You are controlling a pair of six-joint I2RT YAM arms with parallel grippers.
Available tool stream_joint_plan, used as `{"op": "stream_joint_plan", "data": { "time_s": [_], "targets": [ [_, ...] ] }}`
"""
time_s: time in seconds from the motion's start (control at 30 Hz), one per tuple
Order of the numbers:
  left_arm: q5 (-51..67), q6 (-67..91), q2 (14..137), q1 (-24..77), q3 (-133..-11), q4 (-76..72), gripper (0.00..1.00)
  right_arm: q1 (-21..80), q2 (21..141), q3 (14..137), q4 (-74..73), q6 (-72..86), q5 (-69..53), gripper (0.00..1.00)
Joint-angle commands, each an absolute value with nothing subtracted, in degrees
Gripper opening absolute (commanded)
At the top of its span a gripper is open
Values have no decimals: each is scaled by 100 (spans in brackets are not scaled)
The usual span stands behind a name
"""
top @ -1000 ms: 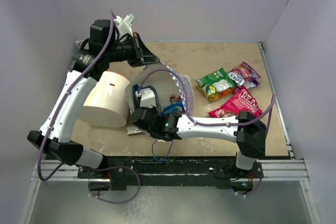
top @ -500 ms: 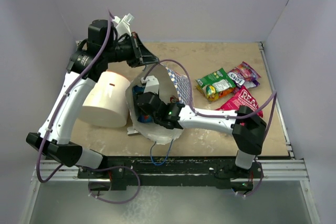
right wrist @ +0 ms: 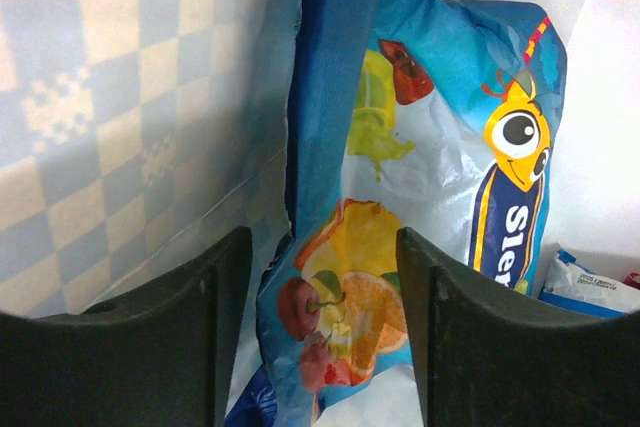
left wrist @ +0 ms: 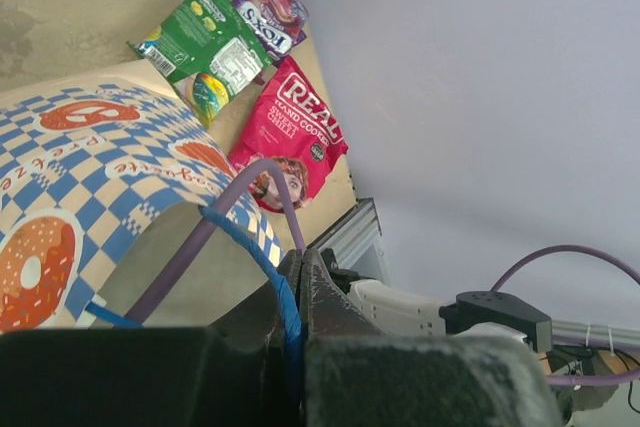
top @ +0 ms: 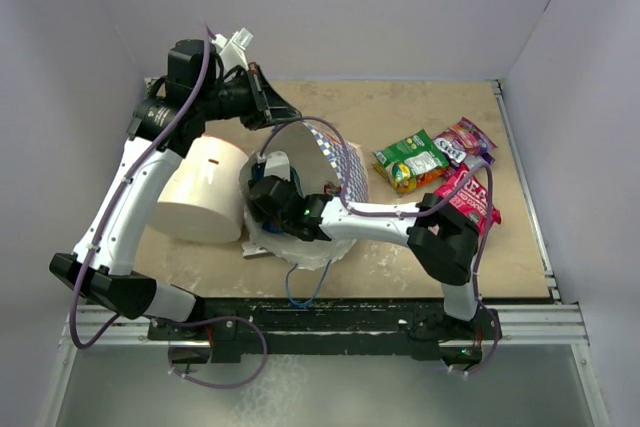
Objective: Take the snacks out of the paper bag
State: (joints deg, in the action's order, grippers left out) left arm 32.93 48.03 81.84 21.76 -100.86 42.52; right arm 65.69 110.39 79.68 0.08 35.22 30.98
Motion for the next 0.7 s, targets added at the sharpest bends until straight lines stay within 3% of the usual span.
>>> {"op": "stream_joint_plan", "data": {
  "time_s": [0.0,0.13,0.27,0.53,0.67],
  "targets": [
    [3448,4992,7858,2178,-10026,3866,0,6505,11058,8183,-177,3409,3199,55],
    [3386,5011,7840,2173,-9960,3901,0,6484,10935,8199,-140,3185,2993,44],
    [3430,5075,7880,2168,-9987,3844,0,6473,10677,8271,-80,2639,2462,10],
    [3494,5009,8014,2114,-9990,3836,0,6473,9812,7985,-411,1835,2325,0],
    [3531,5024,8031,2112,-9927,3785,0,6471,9258,7771,-666,1509,2188,0]
  ]
}}
